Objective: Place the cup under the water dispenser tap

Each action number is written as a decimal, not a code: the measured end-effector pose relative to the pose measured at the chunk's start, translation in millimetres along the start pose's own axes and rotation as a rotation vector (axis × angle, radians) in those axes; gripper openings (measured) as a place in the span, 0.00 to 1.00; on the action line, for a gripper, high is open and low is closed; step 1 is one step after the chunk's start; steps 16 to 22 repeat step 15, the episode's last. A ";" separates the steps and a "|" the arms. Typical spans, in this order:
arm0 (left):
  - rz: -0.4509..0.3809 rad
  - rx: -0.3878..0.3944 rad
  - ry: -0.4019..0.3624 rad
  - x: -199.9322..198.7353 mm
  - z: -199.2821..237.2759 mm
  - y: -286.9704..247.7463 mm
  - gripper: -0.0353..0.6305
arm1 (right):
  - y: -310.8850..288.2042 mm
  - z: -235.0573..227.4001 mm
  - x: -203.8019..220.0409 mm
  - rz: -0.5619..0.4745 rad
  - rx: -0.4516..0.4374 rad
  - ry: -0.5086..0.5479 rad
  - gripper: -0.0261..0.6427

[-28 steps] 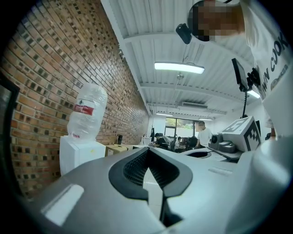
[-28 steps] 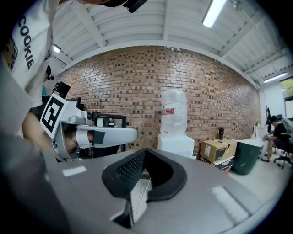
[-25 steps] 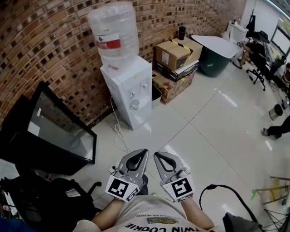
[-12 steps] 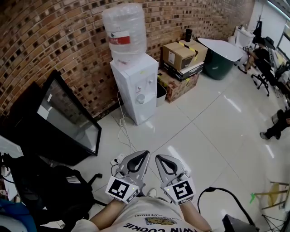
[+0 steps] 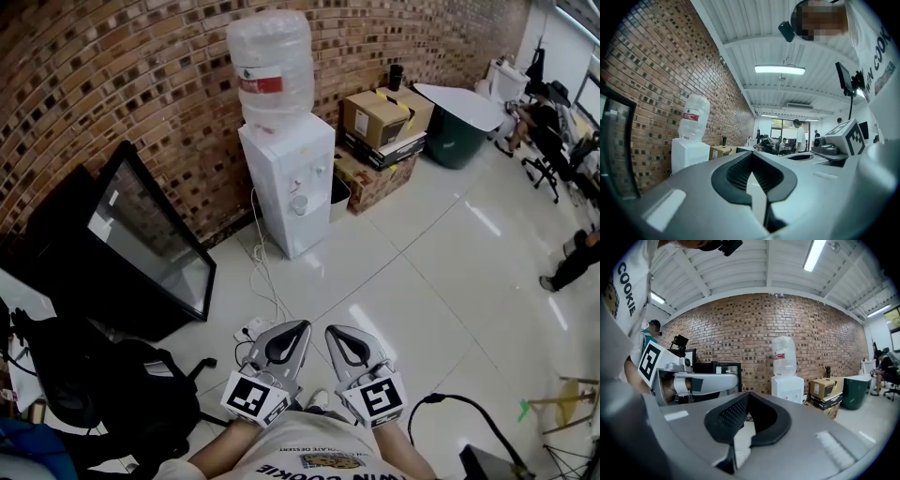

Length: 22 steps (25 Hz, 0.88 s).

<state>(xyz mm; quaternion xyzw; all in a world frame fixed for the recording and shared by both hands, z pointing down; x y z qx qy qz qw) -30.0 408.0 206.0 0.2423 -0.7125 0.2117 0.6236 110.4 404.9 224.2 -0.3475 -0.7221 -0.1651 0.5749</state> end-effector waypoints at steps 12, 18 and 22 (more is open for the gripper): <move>-0.007 -0.005 0.005 0.8 14.1 13.3 0.04 | -11.8 14.8 -1.4 0.001 0.010 0.000 0.05; -0.005 -0.006 0.008 3.6 18.3 15.4 0.04 | -16.5 18.4 -0.9 0.010 0.014 -0.003 0.05; -0.005 -0.006 0.008 3.6 18.3 15.4 0.04 | -16.5 18.4 -0.9 0.010 0.014 -0.003 0.05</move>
Point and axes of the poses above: the fingertips, and each gripper's own axes: y backward along the fingers, z to its left, x out of its underside, the point moved 8 cm from there along y, backward along the fingers, and after that the axes turned 15 degrees about -y, right-handed, at the moved point
